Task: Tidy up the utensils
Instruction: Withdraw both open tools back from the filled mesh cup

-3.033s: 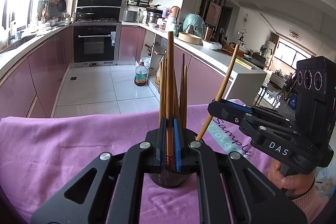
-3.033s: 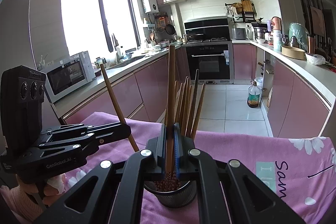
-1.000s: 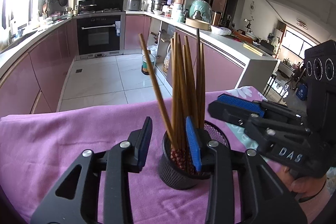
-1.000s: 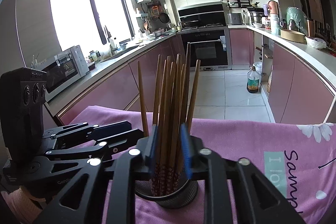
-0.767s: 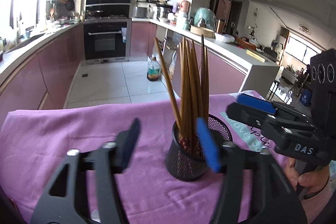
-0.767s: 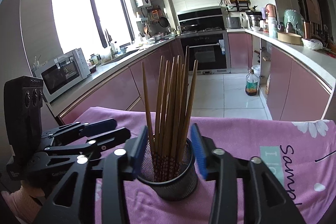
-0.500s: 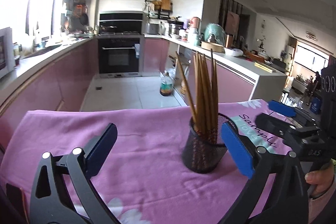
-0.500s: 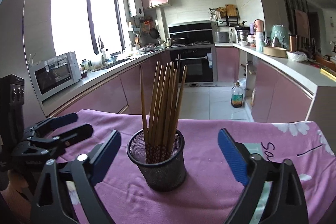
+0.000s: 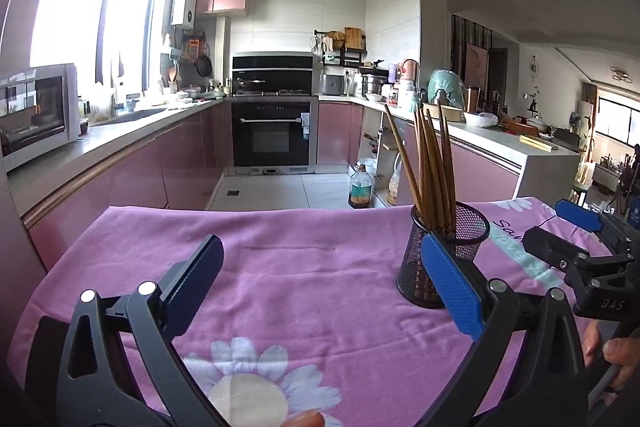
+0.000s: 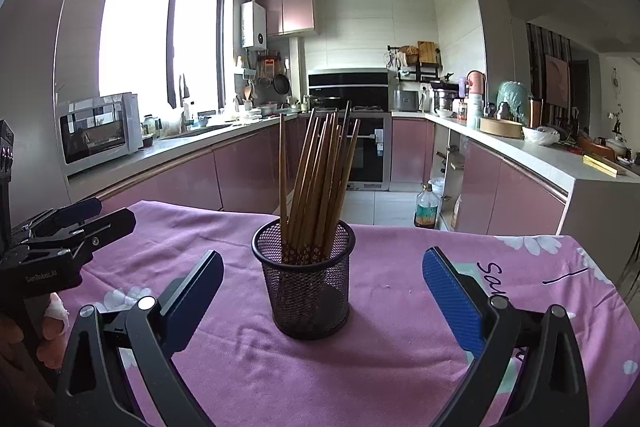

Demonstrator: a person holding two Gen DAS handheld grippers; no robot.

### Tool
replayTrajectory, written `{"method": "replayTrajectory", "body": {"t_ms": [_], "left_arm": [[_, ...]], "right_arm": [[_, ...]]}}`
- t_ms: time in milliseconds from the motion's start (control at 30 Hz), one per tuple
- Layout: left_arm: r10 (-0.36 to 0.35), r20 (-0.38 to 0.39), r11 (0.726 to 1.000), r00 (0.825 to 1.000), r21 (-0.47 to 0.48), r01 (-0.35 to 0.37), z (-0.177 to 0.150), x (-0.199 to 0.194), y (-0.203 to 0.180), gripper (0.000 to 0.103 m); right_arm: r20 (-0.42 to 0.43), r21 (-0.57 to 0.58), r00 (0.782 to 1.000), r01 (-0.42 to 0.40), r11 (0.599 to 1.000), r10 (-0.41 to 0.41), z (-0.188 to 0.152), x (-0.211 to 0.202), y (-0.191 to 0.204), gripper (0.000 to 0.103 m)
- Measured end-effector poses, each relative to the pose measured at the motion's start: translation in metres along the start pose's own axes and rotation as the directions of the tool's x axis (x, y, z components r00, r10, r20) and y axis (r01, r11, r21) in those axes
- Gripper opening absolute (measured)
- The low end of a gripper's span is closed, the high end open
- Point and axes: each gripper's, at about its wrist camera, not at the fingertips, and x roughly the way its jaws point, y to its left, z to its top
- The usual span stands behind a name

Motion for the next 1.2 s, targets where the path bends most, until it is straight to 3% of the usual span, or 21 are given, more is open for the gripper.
{"method": "replayTrajectory", "body": {"t_ms": [333, 1200], "left_arm": [[0.057, 0.063, 0.998, 0.996, -0.031, -0.055, -0.011, -0.015, 0.001, 0.097], [0.123, 0.102, 0.992, 0.987, -0.048, -0.119, -0.018, -0.029, 0.003, 0.097]], "right_arm": [[0.05, -0.026, 0.998, 0.03, 0.999, -0.028, -0.011, -0.01, 0.02, 0.096], [0.134, -0.014, 0.988, 0.074, 0.997, -0.071, -0.012, -0.027, 0.03, 0.096]]}}
